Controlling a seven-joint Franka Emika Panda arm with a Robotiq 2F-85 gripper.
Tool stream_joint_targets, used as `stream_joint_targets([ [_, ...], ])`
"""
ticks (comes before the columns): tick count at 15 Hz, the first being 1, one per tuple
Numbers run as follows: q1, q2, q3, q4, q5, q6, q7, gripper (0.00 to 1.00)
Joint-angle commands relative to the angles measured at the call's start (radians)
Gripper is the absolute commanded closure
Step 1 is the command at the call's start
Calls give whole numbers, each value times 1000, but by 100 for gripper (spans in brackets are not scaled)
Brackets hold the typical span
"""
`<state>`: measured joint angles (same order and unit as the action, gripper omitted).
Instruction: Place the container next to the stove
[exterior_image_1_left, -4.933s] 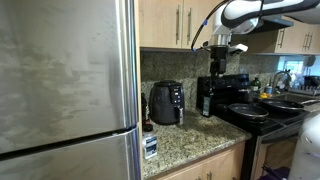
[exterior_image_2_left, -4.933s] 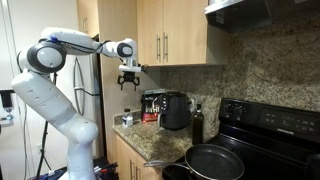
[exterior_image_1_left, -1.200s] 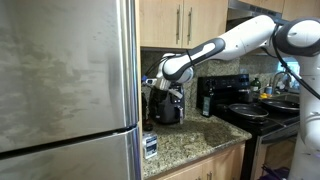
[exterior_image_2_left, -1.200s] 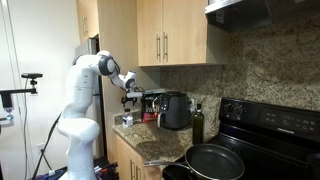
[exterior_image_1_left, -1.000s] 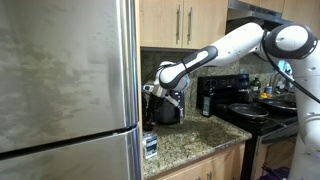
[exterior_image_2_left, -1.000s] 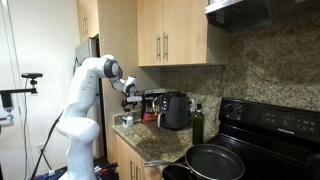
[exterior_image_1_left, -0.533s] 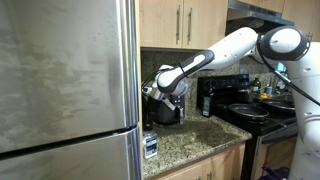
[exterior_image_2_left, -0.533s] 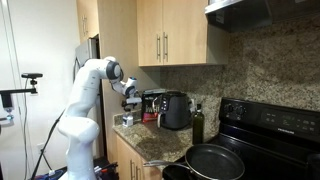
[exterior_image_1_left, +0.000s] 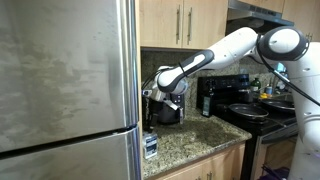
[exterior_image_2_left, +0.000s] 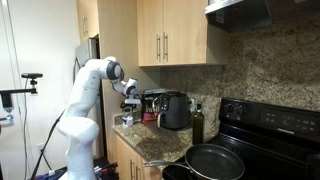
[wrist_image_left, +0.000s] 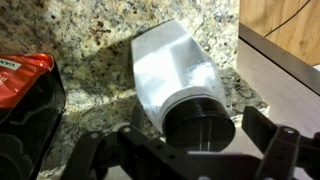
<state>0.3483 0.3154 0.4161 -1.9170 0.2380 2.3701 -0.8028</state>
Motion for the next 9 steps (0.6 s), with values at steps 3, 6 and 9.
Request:
stream_joint_targets([
  [3,-30,24,17,19,-3,-20,-30,33],
  [6,-36,25,18,24,-4,-1,-57,55],
  [9,-35,26,15,24,-15,21,-81,67],
])
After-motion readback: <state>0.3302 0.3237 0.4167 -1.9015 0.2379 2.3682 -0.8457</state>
